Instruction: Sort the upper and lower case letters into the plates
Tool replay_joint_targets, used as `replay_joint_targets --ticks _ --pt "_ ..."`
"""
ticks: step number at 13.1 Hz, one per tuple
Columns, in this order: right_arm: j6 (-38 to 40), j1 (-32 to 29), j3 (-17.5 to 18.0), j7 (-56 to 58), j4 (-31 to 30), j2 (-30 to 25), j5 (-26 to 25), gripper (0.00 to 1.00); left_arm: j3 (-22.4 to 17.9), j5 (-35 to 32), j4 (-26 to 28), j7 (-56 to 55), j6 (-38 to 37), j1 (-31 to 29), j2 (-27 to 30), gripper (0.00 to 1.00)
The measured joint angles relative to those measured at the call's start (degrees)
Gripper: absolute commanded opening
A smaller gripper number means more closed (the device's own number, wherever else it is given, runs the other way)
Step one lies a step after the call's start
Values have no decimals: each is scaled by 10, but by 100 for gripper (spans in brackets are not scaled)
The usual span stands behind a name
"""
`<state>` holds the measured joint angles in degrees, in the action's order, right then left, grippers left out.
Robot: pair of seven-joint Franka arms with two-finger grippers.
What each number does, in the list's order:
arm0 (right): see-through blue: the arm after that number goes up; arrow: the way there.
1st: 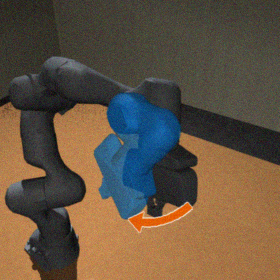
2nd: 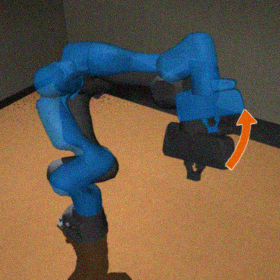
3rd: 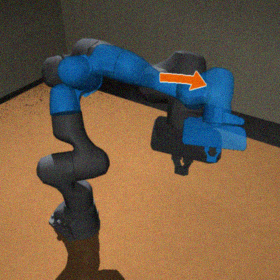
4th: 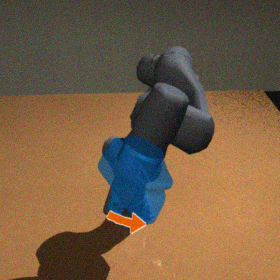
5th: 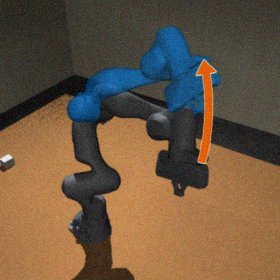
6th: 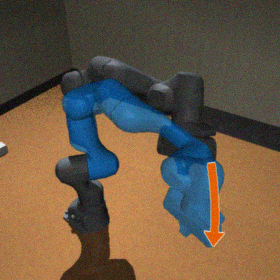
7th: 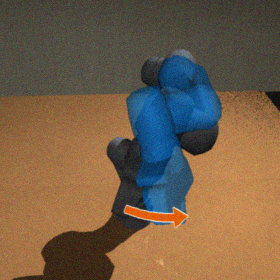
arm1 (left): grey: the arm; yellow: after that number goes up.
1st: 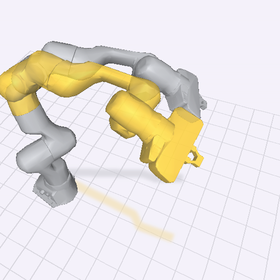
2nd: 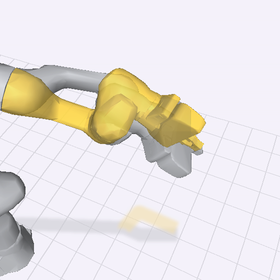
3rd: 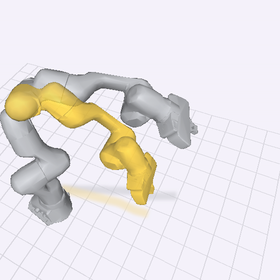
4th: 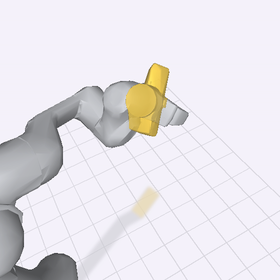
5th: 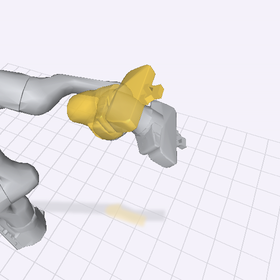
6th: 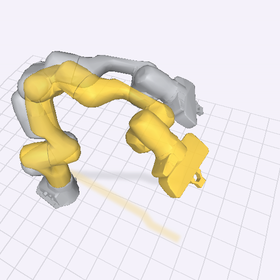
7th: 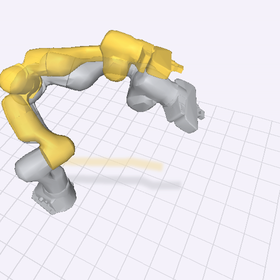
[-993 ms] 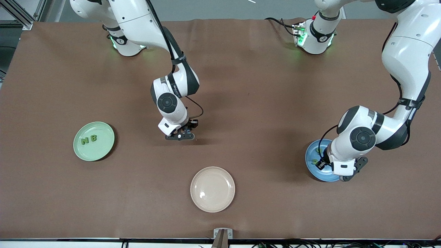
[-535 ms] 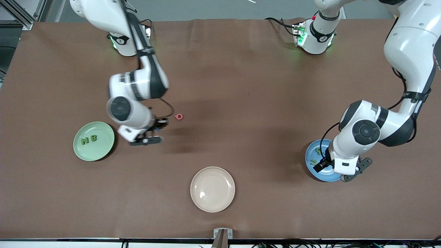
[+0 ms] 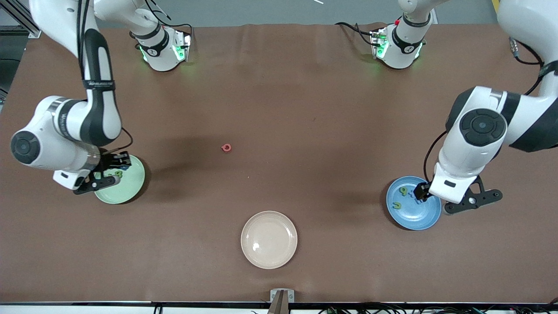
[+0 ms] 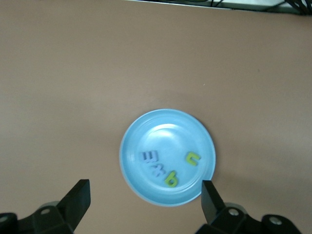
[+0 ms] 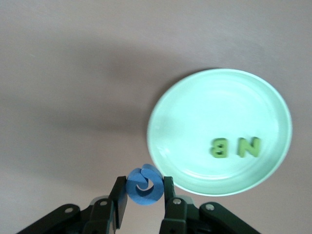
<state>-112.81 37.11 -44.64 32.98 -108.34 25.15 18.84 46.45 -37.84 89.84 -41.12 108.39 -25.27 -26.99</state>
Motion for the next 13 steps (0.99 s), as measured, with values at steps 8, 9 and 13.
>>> replay_joint_targets --ticks 8,9,13 --pt "-77 -43 30 74 -20 81 45 14 2 183 -72 146 -148 -34 94 100" --pt "-89 -56 42 83 -20 90 52 14 2 201 -73 153 -160 -37 105 100" --pt "-126 -106 95 92 -20 113 58 15 -2 249 -74 178 -194 -37 166 100"
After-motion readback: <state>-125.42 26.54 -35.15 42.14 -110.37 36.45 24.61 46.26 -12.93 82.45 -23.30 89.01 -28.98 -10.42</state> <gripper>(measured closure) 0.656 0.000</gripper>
